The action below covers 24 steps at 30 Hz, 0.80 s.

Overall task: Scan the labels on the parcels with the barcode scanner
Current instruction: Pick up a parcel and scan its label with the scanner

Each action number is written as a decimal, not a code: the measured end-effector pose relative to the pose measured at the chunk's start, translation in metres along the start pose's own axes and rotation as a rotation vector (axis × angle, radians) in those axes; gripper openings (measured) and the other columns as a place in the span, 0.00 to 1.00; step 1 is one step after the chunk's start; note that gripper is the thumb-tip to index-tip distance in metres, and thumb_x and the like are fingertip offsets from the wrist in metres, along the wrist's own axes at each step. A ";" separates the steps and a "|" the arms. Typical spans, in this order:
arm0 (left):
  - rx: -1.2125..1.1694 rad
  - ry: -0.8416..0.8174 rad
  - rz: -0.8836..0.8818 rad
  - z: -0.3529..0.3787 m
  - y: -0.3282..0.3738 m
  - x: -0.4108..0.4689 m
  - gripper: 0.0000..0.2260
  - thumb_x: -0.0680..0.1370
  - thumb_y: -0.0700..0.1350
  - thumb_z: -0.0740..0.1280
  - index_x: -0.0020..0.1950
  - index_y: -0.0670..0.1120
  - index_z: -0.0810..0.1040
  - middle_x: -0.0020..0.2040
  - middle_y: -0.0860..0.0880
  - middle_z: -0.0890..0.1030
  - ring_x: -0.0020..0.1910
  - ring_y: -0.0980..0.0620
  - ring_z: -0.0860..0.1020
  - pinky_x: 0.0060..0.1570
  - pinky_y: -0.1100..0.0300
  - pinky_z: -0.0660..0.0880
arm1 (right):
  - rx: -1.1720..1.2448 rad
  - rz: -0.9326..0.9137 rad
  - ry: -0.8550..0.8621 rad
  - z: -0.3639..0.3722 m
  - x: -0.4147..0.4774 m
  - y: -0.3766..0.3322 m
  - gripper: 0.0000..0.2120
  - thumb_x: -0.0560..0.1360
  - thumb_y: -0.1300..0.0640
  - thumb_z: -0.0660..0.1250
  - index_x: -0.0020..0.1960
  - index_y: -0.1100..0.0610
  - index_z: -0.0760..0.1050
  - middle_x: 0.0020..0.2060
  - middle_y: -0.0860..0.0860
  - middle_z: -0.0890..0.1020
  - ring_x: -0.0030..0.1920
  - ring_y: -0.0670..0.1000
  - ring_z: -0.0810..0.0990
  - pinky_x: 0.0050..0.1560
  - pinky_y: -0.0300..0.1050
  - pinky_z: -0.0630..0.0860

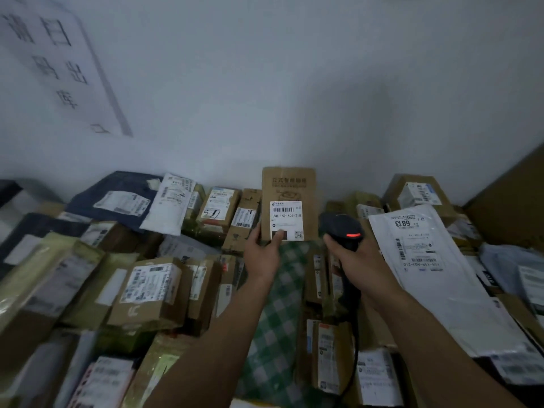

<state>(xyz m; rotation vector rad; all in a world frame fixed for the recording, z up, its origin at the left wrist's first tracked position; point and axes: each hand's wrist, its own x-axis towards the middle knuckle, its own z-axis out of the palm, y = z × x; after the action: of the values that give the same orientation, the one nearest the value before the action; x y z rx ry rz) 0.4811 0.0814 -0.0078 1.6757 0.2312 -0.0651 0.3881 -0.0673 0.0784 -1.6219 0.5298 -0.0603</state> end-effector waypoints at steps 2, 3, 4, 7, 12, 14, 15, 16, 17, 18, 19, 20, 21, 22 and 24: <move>-0.037 0.015 0.004 -0.018 0.009 -0.032 0.18 0.78 0.51 0.73 0.68 0.58 0.79 0.62 0.57 0.83 0.64 0.55 0.79 0.68 0.47 0.74 | 0.023 -0.034 0.017 0.001 -0.018 -0.005 0.26 0.76 0.43 0.74 0.71 0.45 0.73 0.56 0.41 0.81 0.60 0.51 0.80 0.65 0.60 0.78; -0.076 0.015 -0.005 -0.027 0.012 -0.049 0.18 0.78 0.52 0.74 0.67 0.58 0.79 0.61 0.58 0.83 0.63 0.55 0.80 0.67 0.46 0.75 | 0.041 -0.046 0.016 0.002 -0.028 -0.006 0.24 0.76 0.44 0.74 0.69 0.46 0.74 0.53 0.41 0.82 0.57 0.50 0.82 0.64 0.59 0.79; -0.107 0.015 -0.020 -0.035 0.013 -0.065 0.18 0.77 0.53 0.75 0.67 0.58 0.79 0.60 0.59 0.84 0.62 0.55 0.80 0.66 0.45 0.76 | 0.053 -0.062 0.010 0.003 -0.038 -0.007 0.18 0.77 0.45 0.74 0.65 0.45 0.76 0.50 0.41 0.82 0.54 0.48 0.82 0.63 0.57 0.80; -0.136 -0.034 -0.025 -0.051 0.016 -0.110 0.15 0.77 0.52 0.75 0.64 0.56 0.81 0.57 0.58 0.85 0.59 0.56 0.82 0.65 0.46 0.78 | 0.058 -0.106 -0.005 0.003 -0.072 -0.008 0.10 0.78 0.45 0.72 0.58 0.38 0.75 0.51 0.37 0.82 0.53 0.42 0.82 0.60 0.49 0.79; -0.087 -0.028 -0.005 -0.067 0.017 -0.166 0.21 0.74 0.50 0.78 0.65 0.53 0.77 0.58 0.56 0.84 0.56 0.60 0.82 0.57 0.58 0.80 | 0.096 -0.154 -0.005 -0.002 -0.118 -0.002 0.15 0.79 0.49 0.72 0.64 0.41 0.74 0.48 0.35 0.83 0.43 0.30 0.81 0.41 0.29 0.74; -0.070 0.003 -0.012 -0.071 0.015 -0.183 0.25 0.72 0.49 0.80 0.64 0.52 0.73 0.59 0.54 0.83 0.55 0.59 0.81 0.54 0.59 0.80 | 0.112 -0.149 0.002 -0.004 -0.131 0.003 0.16 0.79 0.50 0.72 0.64 0.44 0.75 0.47 0.39 0.85 0.43 0.36 0.84 0.38 0.30 0.77; -0.079 -0.001 -0.015 -0.072 0.014 -0.190 0.28 0.70 0.49 0.81 0.64 0.51 0.71 0.58 0.55 0.82 0.54 0.60 0.81 0.52 0.59 0.80 | 0.123 -0.140 0.008 -0.006 -0.136 0.005 0.15 0.78 0.51 0.73 0.64 0.46 0.75 0.47 0.41 0.86 0.43 0.38 0.85 0.39 0.32 0.78; -0.097 -0.011 -0.015 -0.074 0.012 -0.197 0.30 0.69 0.48 0.82 0.65 0.51 0.69 0.57 0.56 0.82 0.54 0.61 0.81 0.50 0.62 0.80 | 0.118 -0.130 0.011 -0.008 -0.141 0.008 0.15 0.78 0.52 0.73 0.64 0.47 0.76 0.46 0.43 0.86 0.44 0.40 0.86 0.40 0.34 0.79; -0.114 -0.029 -0.007 -0.075 0.009 -0.201 0.32 0.69 0.46 0.83 0.66 0.52 0.67 0.57 0.57 0.81 0.53 0.62 0.81 0.47 0.65 0.79 | 0.102 -0.131 0.007 -0.009 -0.146 0.010 0.14 0.78 0.53 0.73 0.63 0.48 0.77 0.46 0.45 0.87 0.44 0.42 0.86 0.40 0.35 0.80; -0.140 -0.049 0.000 -0.076 0.007 -0.205 0.34 0.69 0.44 0.82 0.67 0.54 0.66 0.57 0.58 0.81 0.52 0.64 0.81 0.45 0.66 0.79 | 0.073 -0.134 -0.006 -0.010 -0.150 0.012 0.12 0.79 0.53 0.73 0.61 0.50 0.78 0.46 0.47 0.87 0.44 0.43 0.86 0.40 0.35 0.80; -0.160 -0.066 0.006 -0.076 0.005 -0.208 0.34 0.70 0.41 0.82 0.68 0.55 0.67 0.57 0.59 0.81 0.52 0.65 0.82 0.43 0.68 0.79 | 0.055 -0.131 -0.021 -0.011 -0.155 0.013 0.12 0.79 0.54 0.73 0.61 0.51 0.79 0.46 0.48 0.88 0.45 0.45 0.87 0.40 0.35 0.80; -0.170 -0.080 0.018 -0.077 0.002 -0.209 0.33 0.70 0.40 0.81 0.69 0.55 0.69 0.57 0.58 0.83 0.53 0.64 0.82 0.43 0.69 0.79 | 0.042 -0.131 -0.036 -0.012 -0.159 0.014 0.13 0.79 0.54 0.73 0.62 0.52 0.78 0.46 0.48 0.88 0.45 0.47 0.87 0.39 0.35 0.81; -0.167 -0.089 0.034 -0.077 -0.001 -0.211 0.30 0.71 0.40 0.80 0.69 0.54 0.72 0.57 0.57 0.84 0.55 0.62 0.82 0.45 0.69 0.80 | 0.036 -0.135 -0.050 -0.012 -0.163 0.013 0.15 0.79 0.55 0.73 0.64 0.54 0.78 0.46 0.47 0.88 0.45 0.47 0.87 0.39 0.35 0.80; -0.170 -0.094 0.045 -0.076 -0.002 -0.213 0.29 0.72 0.41 0.80 0.69 0.54 0.73 0.57 0.57 0.84 0.56 0.61 0.83 0.46 0.68 0.80 | 0.024 -0.142 -0.058 -0.012 -0.166 0.012 0.16 0.79 0.56 0.73 0.65 0.55 0.77 0.46 0.46 0.88 0.46 0.47 0.87 0.39 0.34 0.80; -0.198 -0.085 0.051 -0.075 -0.002 -0.212 0.28 0.73 0.42 0.79 0.69 0.54 0.74 0.58 0.58 0.84 0.56 0.61 0.82 0.49 0.66 0.80 | -0.011 -0.155 -0.064 -0.012 -0.171 0.008 0.17 0.78 0.54 0.73 0.66 0.54 0.77 0.47 0.46 0.88 0.46 0.44 0.87 0.38 0.31 0.78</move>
<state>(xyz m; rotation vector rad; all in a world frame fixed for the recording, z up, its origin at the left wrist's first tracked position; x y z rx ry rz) 0.2662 0.1317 0.0368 1.4772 0.1262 -0.0720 0.2294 -0.0156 0.1186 -1.6680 0.3554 -0.1205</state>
